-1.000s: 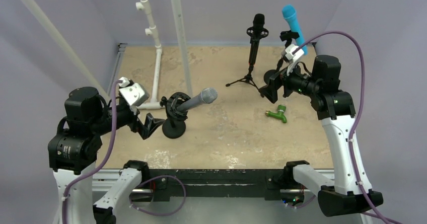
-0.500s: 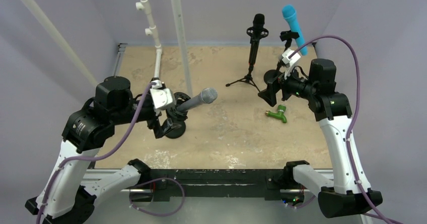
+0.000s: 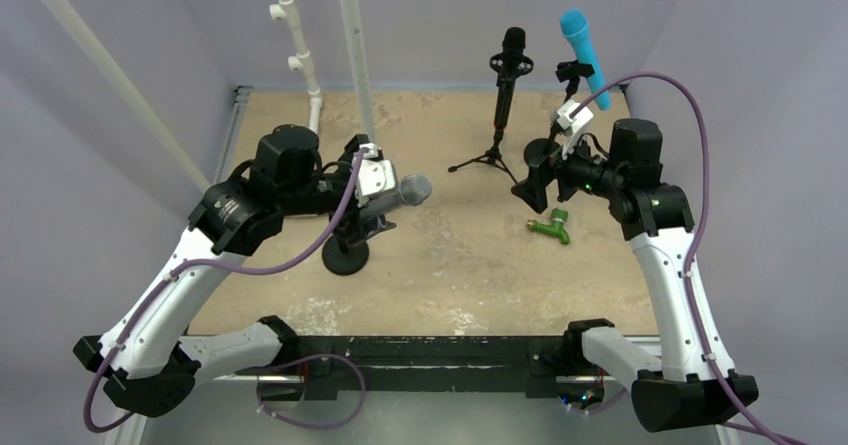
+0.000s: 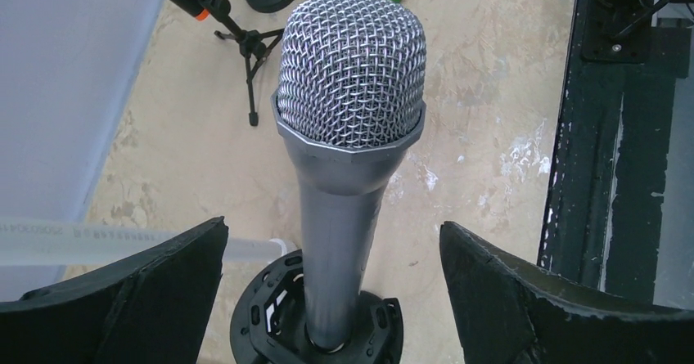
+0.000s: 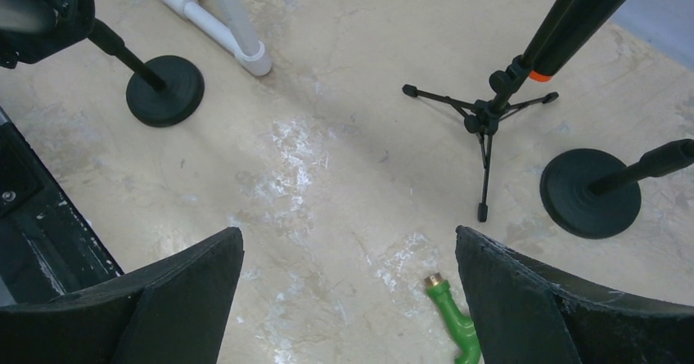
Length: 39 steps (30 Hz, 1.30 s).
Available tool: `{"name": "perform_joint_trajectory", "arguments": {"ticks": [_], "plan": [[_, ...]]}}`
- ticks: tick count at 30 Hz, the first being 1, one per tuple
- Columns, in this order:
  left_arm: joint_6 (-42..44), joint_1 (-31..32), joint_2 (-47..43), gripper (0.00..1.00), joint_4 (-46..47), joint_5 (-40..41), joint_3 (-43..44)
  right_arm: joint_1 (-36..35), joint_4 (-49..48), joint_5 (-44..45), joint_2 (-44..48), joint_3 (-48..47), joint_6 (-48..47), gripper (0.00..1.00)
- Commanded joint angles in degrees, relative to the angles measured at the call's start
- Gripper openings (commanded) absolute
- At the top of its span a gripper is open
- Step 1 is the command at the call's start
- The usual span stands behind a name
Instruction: Remove the microphone from the stand
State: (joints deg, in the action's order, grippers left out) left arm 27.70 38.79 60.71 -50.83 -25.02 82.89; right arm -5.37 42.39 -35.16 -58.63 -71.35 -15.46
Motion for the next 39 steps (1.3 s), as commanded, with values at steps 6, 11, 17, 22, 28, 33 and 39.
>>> {"name": "perform_joint_trajectory", "arguments": {"ticks": [6, 11, 17, 22, 28, 33, 39], "plan": [[2.0, 1.2, 1.8, 0.87, 7.3, -0.9, -2.8, -0.3, -2.4, 0.8, -0.3, 1.0, 0.4, 0.98], [1.4, 1.7, 2.7, 0.72, 9.4, -1.2, -4.0, -0.3, -2.6, 0.4, -0.7, 1.4, 0.5, 0.98], [-0.3, 1.8, 3.3, 0.45, 11.2, -1.9, -4.2, -0.3, -2.8, 0.4, -0.5, 1.6, 0.5, 0.98], [-2.1, 1.9, 3.5, 0.16, 12.3, -2.6, -4.3, -0.3, -2.7, 0.5, -0.2, 1.4, 0.2, 0.98], [-3.9, 1.9, 4.1, 0.0, 11.8, -3.1, -0.8, -0.3, -2.8, 0.1, -0.9, -0.2, 0.2, 0.98], [-5.4, 1.9, 5.5, 0.0, 8.0, -3.5, 6.9, -0.3, -2.9, -1.4, -1.6, -2.8, 0.0, 0.98], [-10.7, 1.9, 8.0, 0.0, 6.3, -2.6, 17.9, -1.7, -4.2, -11.3, -3.6, -8.3, 3.0, 0.96]]}}
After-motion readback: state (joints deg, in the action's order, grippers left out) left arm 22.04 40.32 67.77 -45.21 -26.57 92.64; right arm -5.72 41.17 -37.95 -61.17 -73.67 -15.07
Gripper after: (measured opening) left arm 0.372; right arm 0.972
